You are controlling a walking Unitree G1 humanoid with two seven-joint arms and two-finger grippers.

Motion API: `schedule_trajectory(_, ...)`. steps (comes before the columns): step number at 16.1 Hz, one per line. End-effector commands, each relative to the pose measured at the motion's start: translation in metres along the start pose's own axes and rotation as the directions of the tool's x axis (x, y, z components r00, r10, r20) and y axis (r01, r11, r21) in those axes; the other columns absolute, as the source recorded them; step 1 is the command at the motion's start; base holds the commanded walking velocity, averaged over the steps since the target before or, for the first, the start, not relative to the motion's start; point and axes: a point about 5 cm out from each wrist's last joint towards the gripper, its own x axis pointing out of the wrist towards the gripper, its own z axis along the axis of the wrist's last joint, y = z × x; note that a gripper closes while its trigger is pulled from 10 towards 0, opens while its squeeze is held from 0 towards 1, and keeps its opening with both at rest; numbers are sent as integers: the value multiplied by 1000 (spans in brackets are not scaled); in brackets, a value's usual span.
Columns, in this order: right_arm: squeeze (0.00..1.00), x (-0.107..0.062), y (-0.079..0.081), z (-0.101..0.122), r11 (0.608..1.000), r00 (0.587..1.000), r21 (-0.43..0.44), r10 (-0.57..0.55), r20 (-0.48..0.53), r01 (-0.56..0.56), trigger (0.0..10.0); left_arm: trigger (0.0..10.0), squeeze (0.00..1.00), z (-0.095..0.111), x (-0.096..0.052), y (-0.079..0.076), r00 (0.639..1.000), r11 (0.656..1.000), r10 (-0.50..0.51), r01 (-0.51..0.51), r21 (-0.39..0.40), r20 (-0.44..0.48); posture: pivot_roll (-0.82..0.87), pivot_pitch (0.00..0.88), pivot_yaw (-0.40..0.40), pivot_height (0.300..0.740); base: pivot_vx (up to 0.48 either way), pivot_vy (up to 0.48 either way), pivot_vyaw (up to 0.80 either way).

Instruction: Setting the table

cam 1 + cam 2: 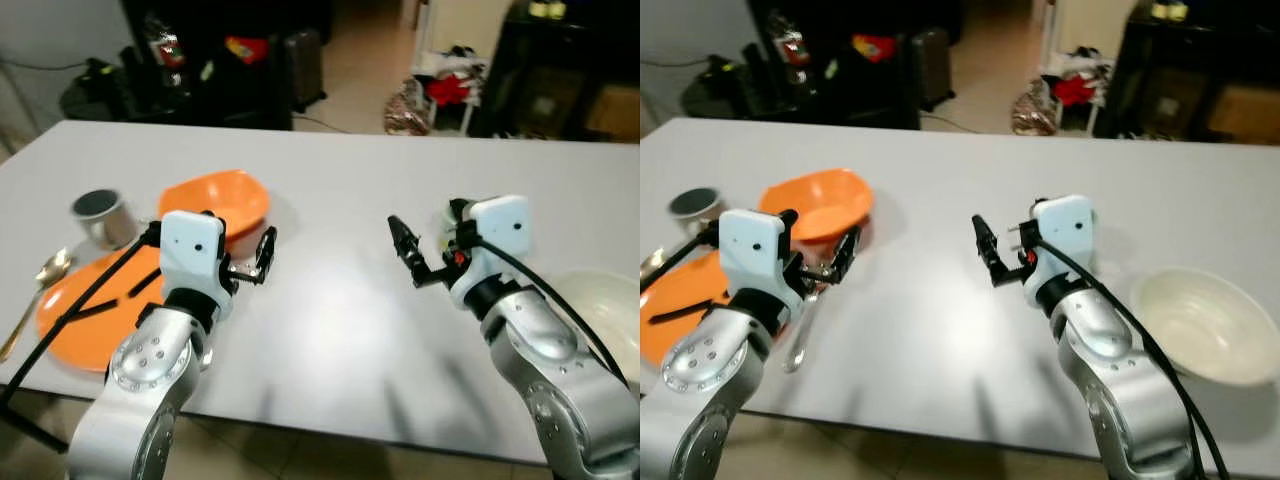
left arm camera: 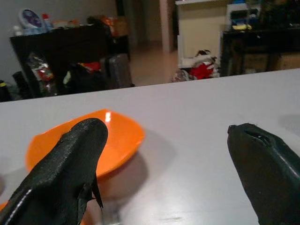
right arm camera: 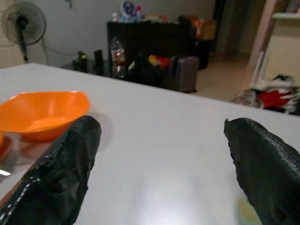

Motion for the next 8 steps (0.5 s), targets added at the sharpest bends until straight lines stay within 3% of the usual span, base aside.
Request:
schedule_trajectory(1, 1000, 3, 4, 3, 1000, 1000, 7, 21, 18, -21, 10000, 10000, 0, -1, 0, 4, 1000, 1000, 24, -24, 17, -6, -85, 0, 21, 740, 0, 0, 800)
schedule_trajectory(5, 1000, 7, 5, -3, 1000, 1000, 23, 10, -13, -10, 10000, 10000, 0, -1, 0, 5, 1000, 1000, 21, -21, 4, -6, -85, 0, 18, 740, 0, 0, 800)
schedule_trajectory(8, 1000, 9, 2, -6, 999, 999, 49, -18, -28, 19, 10000, 10000, 0, -1, 1, 5, 1000, 1000, 18, -18, -2, -6, -86, 0, 19, 740, 0, 338, 800)
